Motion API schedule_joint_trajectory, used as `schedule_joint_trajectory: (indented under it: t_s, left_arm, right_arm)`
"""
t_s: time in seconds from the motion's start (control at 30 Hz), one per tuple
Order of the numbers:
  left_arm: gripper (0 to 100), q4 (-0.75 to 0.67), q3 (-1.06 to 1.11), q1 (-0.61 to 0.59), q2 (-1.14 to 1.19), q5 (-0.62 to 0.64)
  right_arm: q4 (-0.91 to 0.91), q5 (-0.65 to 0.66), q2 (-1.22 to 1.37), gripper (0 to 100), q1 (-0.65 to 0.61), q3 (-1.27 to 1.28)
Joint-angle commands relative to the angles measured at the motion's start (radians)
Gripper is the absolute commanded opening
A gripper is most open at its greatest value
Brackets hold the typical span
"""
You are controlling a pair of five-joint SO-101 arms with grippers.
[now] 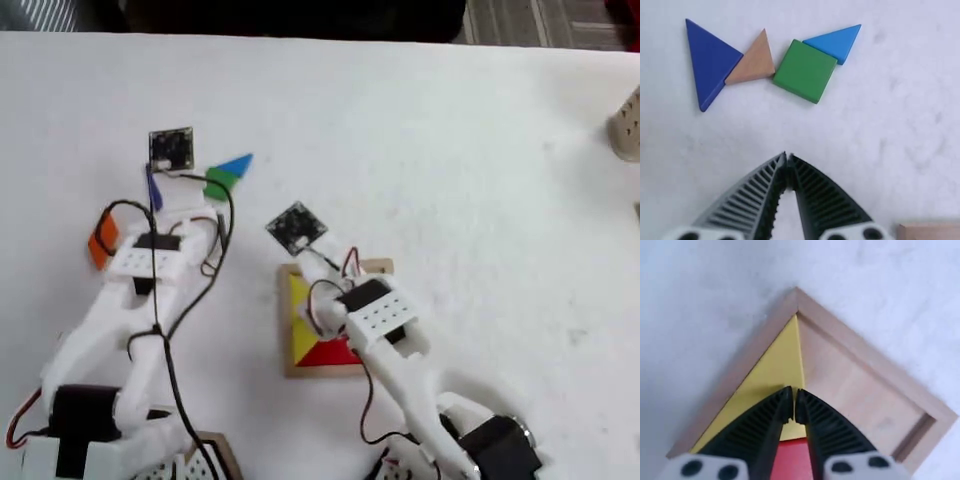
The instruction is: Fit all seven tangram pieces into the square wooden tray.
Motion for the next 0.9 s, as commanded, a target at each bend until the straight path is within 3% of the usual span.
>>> schedule_joint_trajectory:
  t_s: [0.0,0.13,0.33,0.47,0.57,0.8,0.87]
  left_arm:
    - [2,-0.018,-0.011,0.016,-0.048,-0.006]
    - [2,-0.005,-0.014,0.001,-0.071,-0.109]
    - [3,0.120,-0.005,-0.130,-0.266,-0.222]
    - [17,0.218,-0.012,-0.262,-0.321,-0.272]
    - [24,0.252,-0.014,-0.355,-0.305,-0.265]
    - [23,0.348,-0.193,-0.507,-0.120,-0.348]
    - [23,0.376,-0.265,-0.538,-0.038,-0.367]
  right_arm:
    - [0.001,-0.069,-0.077,1.8,0.102,-0.021]
    - [0.004,-0.164,-0.114,1.8,0.188,-0.017]
    - [0.002,-0.175,-0.105,1.8,0.216,0.002]
    - [0.002,-0.173,-0.104,1.8,0.268,0.003]
    - [0.004,-0.173,-0.104,1.8,0.288,0.003]
    - [0.007,-0.169,-0.102,1.8,0.285,0.003]
    - [0.007,-0.106,-0.102,1.8,0.283,0.008]
